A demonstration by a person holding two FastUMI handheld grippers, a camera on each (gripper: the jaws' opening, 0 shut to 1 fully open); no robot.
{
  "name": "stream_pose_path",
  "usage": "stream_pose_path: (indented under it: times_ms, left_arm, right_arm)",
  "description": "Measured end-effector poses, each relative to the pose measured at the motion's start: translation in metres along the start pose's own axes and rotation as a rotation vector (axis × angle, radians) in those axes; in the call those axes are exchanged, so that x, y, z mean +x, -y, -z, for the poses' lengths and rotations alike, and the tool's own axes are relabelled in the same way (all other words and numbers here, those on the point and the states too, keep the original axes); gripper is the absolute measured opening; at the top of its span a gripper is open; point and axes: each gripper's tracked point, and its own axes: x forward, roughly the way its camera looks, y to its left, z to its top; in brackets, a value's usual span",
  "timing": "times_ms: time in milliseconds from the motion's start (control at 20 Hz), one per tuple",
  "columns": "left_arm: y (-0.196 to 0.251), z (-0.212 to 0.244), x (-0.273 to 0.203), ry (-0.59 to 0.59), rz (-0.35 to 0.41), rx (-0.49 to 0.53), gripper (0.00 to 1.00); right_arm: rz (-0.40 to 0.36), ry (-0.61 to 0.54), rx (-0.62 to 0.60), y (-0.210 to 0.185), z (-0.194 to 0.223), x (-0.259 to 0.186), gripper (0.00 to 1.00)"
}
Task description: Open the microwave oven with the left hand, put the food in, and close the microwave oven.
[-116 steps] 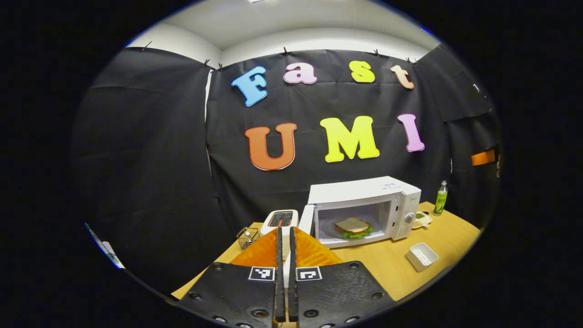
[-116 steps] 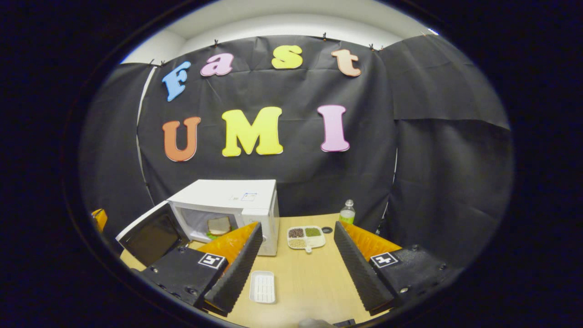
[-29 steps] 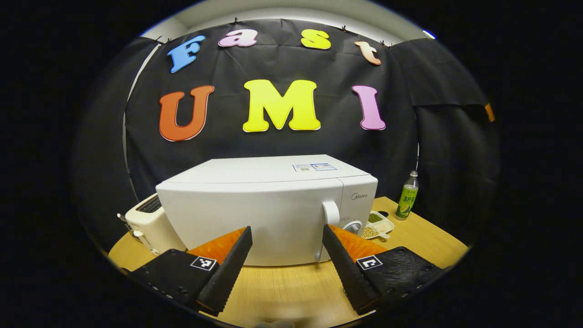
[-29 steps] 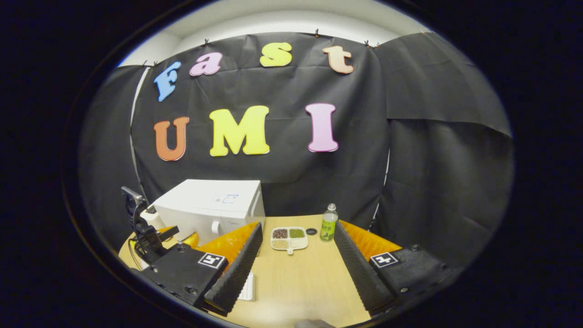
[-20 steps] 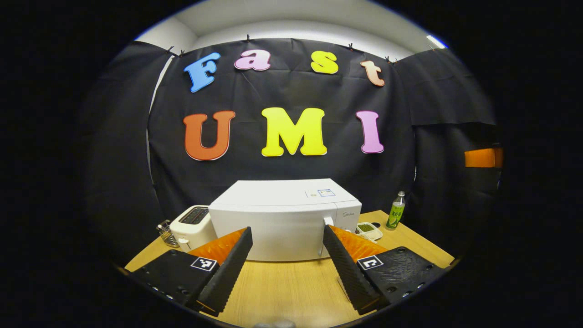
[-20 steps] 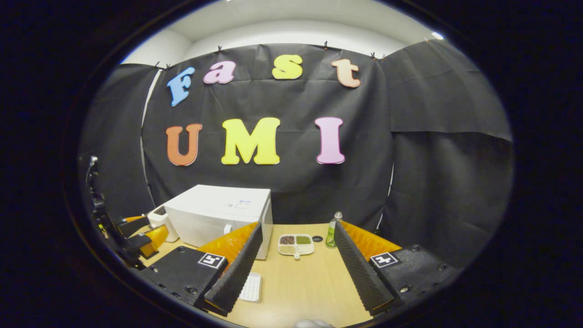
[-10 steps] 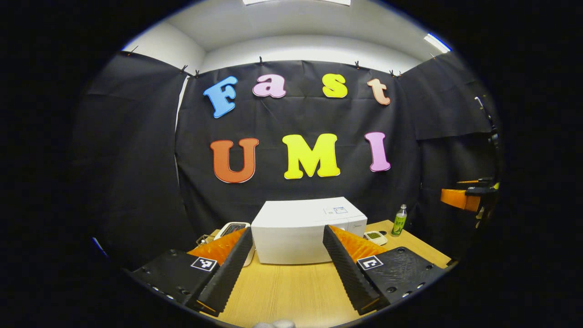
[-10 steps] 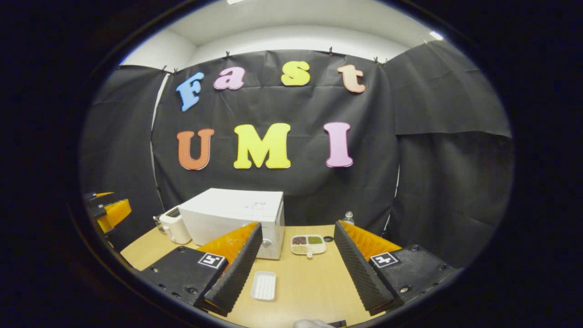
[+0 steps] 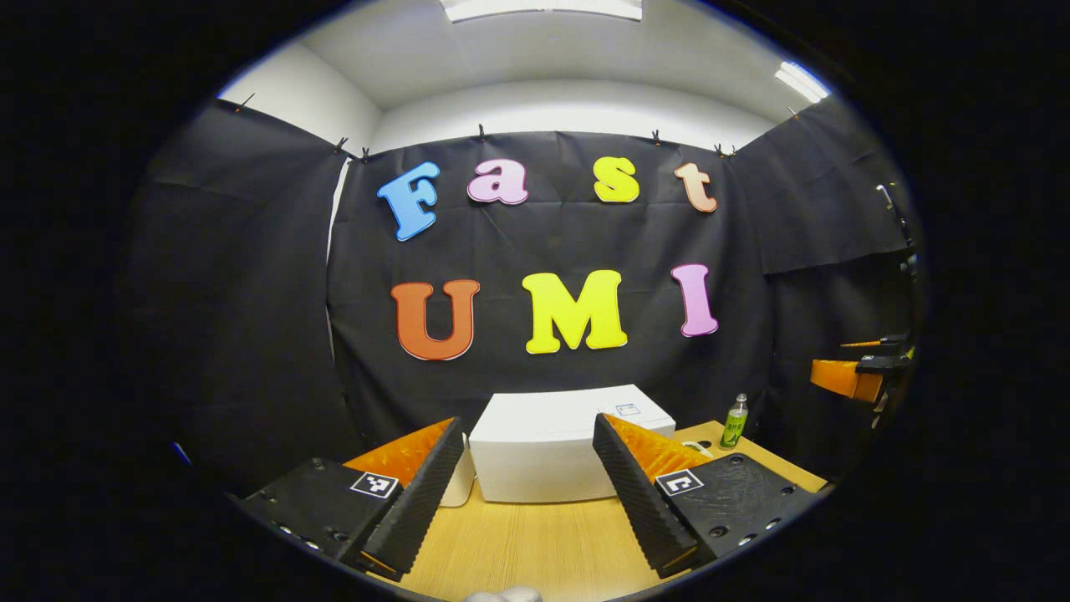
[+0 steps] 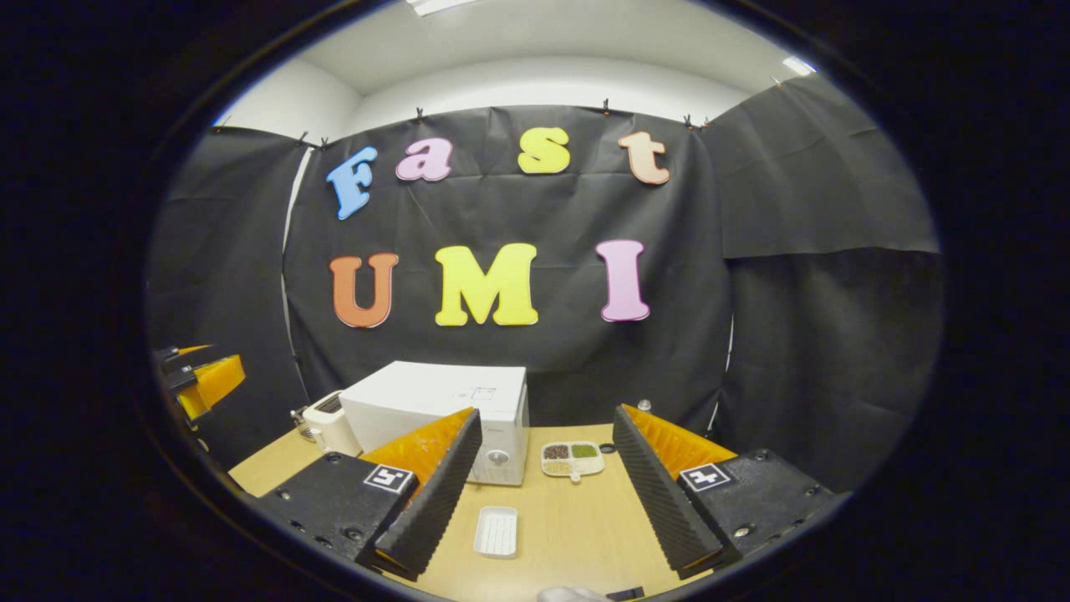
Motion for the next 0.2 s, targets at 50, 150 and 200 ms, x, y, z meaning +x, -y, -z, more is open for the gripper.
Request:
stream_pose_path:
  times_ms: [50, 150, 200]
  left_arm:
    - [0.0016, -0.0007, 0.0009, 0.005, 0.001, 0.001, 0.95]
    - [0.0029, -0.0003, 0.0025, 0.007, 0.001, 0.000, 0.95]
    - [0.0029, 0.0002, 0.0034, 0.005, 0.001, -0.003, 0.88]
  right_arm:
    - [0.003, -0.002, 0.000, 0.0000, -0.0002, 0.0002, 0.92]
    - [0.003, -0.004, -0.008, 0.0017, -0.0006, 0.0009, 0.92]
    - [0.000, -0.007, -0.011, 0.0005, 0.0003, 0.0006, 1.00]
